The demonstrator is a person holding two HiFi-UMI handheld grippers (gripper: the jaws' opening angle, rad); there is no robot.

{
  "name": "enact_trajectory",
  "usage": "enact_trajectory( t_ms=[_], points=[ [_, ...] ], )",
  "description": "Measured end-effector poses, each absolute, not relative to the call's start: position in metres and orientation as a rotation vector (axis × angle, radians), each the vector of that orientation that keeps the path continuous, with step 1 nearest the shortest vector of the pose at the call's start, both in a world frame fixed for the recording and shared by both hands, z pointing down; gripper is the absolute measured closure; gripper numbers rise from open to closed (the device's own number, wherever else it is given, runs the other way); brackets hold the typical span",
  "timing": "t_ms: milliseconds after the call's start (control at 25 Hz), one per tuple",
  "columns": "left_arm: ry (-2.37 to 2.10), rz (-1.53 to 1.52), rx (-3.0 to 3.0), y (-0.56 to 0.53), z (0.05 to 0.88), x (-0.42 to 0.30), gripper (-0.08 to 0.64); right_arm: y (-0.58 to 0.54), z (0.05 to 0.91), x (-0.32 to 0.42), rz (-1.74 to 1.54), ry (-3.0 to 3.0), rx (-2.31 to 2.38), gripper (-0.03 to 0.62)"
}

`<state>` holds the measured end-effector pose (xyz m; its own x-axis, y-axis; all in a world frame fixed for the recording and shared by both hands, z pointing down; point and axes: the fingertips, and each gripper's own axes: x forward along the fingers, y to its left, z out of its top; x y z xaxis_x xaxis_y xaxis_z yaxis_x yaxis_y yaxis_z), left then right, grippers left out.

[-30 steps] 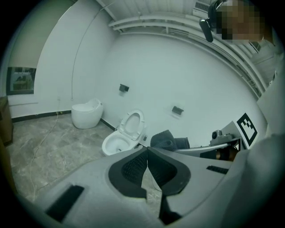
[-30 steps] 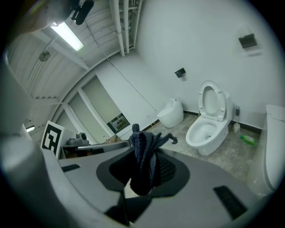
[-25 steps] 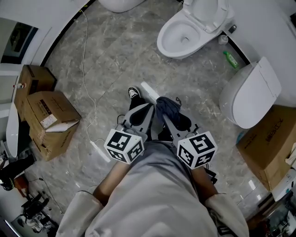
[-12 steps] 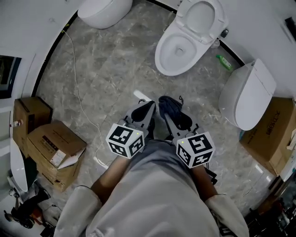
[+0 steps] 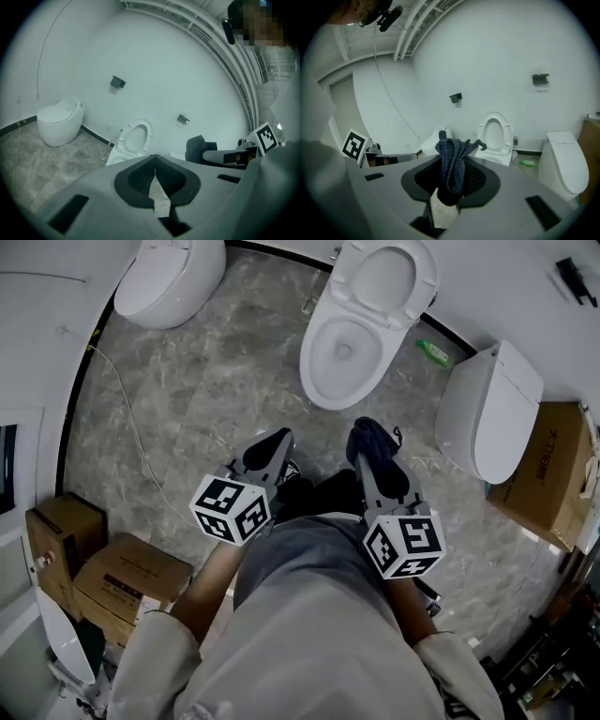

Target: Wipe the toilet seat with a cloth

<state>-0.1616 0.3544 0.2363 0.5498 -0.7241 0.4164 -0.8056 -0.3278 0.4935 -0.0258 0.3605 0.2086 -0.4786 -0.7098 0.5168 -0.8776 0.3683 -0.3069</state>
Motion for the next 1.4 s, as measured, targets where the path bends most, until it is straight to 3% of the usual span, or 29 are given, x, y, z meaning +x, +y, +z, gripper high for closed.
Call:
enact_trajectory(
  t_ms=[360,920,1400],
  points=[
    [-1.08,0.213,2.196,0.265,0.246,-0.113,0.551,0.278,0.225,0.022,0.932,-2.233,1.676,0.503],
    [-1.052,0.298,2.142,0.099,0.253,-0.031,0.551,0.053,0.31,0.138,1.383,-1.962,2.041,0.509],
    [-1.016,0.301,2.108,0.05,0.252,-0.044,0.551,-0.086,0.38,0.177,1.616,-1.849,2.219,0.508]
  ],
)
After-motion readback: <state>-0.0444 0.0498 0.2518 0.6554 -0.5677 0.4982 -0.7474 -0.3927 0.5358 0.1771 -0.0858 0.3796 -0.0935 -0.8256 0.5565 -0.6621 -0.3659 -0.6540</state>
